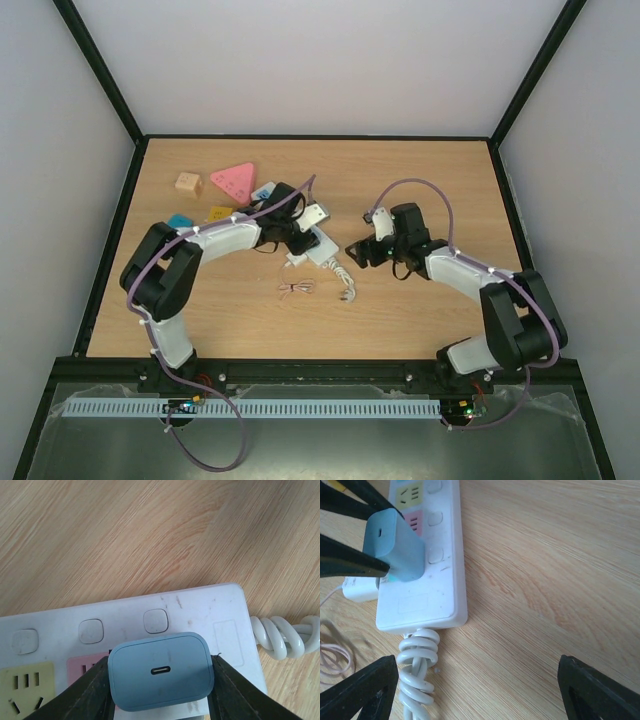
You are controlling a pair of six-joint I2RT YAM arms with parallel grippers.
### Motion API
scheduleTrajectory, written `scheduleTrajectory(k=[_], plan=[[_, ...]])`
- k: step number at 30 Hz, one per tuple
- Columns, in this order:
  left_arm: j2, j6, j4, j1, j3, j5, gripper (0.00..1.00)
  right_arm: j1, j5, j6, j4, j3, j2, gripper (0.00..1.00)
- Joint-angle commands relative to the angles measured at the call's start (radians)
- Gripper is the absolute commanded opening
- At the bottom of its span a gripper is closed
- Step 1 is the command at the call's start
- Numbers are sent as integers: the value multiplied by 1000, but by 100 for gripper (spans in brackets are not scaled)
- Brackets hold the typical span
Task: Pull the plug off the socket
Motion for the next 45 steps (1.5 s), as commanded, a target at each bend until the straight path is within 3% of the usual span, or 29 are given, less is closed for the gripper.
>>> scheduleTrajectory(k=[1, 15, 23, 45], plan=[[-22, 52, -15, 29, -29, 67, 42, 43, 0, 7, 100, -11, 31, 85], [-43, 54, -8, 31, -46, 79, 40, 201, 85, 42, 404, -91, 157, 90], [-31, 50, -8, 32, -44, 87, 40, 225, 94, 40, 520, -109, 238, 90], [-11, 33, -17, 29, -28, 107, 38, 264, 123, -8, 636, -67, 378, 90]])
